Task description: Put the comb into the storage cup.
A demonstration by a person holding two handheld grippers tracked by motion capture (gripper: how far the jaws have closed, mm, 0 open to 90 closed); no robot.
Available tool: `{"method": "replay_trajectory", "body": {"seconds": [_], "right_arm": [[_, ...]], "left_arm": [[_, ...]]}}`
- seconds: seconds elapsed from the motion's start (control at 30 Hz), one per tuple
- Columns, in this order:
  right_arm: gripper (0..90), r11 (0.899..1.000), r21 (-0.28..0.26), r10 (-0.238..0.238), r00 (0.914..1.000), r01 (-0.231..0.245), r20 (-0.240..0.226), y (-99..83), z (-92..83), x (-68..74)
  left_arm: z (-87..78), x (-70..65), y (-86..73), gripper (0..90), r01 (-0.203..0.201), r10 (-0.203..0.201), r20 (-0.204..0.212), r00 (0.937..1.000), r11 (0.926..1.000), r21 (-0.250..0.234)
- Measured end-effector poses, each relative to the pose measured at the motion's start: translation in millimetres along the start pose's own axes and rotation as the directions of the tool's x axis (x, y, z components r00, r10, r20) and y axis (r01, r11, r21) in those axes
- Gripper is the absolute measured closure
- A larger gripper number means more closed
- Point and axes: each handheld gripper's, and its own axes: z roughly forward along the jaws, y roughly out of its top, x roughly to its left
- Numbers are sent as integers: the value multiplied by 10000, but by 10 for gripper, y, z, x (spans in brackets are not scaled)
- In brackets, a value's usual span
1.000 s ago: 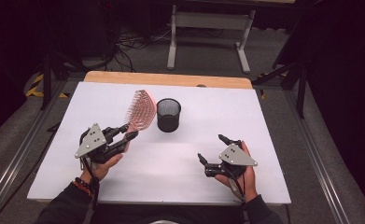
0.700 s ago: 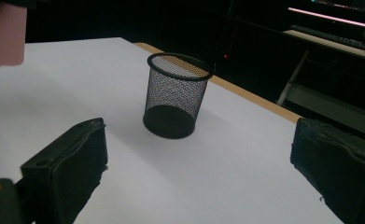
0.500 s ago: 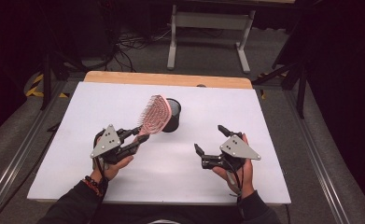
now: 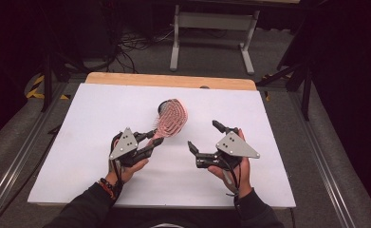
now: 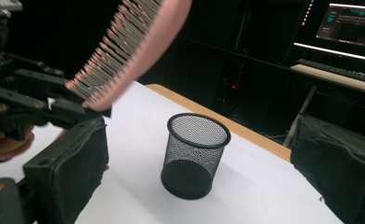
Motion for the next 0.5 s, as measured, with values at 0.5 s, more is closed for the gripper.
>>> {"method": "replay_trajectory", "body": {"seconds": [0.5], "right_arm": [[79, 9990, -14, 447, 9982, -447, -391, 110, 112, 186]], "left_arm": [[225, -203, -72, 696, -3, 5, -140, 9999, 10000, 84]]}}
